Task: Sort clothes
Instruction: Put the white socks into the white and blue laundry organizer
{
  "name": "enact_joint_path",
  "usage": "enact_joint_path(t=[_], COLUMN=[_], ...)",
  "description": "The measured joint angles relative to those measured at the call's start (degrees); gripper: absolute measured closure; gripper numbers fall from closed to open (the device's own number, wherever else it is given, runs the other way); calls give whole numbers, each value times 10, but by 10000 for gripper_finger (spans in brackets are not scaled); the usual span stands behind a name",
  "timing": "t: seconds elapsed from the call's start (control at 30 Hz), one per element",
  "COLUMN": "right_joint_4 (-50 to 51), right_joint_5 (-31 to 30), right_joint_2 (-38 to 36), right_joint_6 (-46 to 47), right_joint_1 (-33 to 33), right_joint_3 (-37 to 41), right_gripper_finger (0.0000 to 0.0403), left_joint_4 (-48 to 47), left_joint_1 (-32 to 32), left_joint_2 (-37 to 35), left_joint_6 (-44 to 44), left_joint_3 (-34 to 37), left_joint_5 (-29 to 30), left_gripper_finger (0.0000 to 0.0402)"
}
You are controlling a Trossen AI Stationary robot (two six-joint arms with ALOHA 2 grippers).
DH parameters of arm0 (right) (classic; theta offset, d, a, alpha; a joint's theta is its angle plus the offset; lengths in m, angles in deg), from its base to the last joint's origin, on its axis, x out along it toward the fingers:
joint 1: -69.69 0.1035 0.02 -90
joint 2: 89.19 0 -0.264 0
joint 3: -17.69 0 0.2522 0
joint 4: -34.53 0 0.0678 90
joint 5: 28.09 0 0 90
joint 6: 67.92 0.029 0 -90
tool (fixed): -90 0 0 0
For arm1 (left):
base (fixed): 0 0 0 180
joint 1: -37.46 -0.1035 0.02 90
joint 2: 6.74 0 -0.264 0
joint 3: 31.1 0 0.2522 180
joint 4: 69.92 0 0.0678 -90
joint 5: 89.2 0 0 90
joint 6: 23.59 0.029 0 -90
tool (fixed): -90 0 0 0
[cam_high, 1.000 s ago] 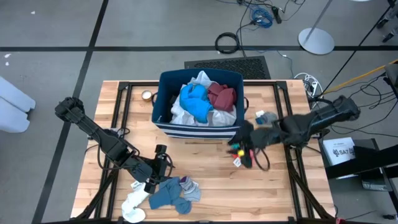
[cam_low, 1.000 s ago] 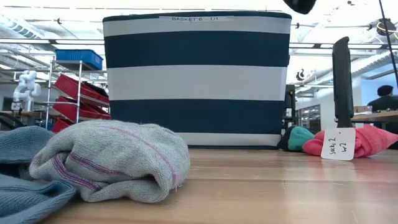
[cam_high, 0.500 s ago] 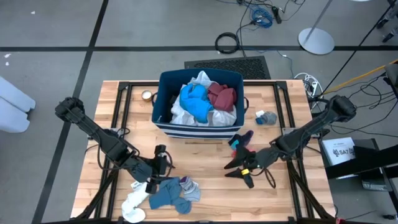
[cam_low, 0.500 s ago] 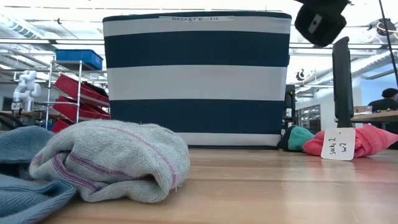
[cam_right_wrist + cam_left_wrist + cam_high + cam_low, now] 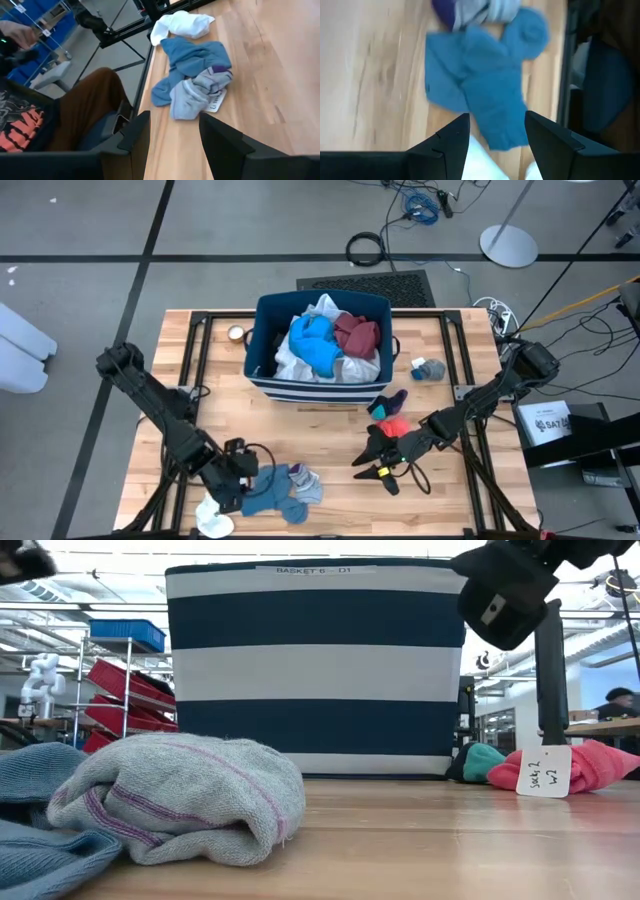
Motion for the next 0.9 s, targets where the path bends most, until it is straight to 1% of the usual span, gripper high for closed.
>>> enact_joint_path(t=[0.23, 0.5, 0.6, 0.9], right_joint_4=[-9, -20, -23, -23], right_joint_5=[0, 0, 0, 0], right_joint_2=[0, 0, 0, 0], right_joint_6=[3, 2, 2, -1], right_joint_1=[0, 0, 0, 0], right_joint_3=[0, 0, 0, 0], right_gripper_finger=[245, 245, 245, 245], left_joint_4=[-34, -89, -102, -67], left_joint_1=[43, 71, 71, 59], left_joint_2=[45, 83, 98, 142], left_joint_6=[-103, -163, -167, -156], left_joint_3=[0, 0, 0, 0], left_joint_5=[-14, -16, -16, -39], left_gripper_finger=[201, 201, 201, 201])
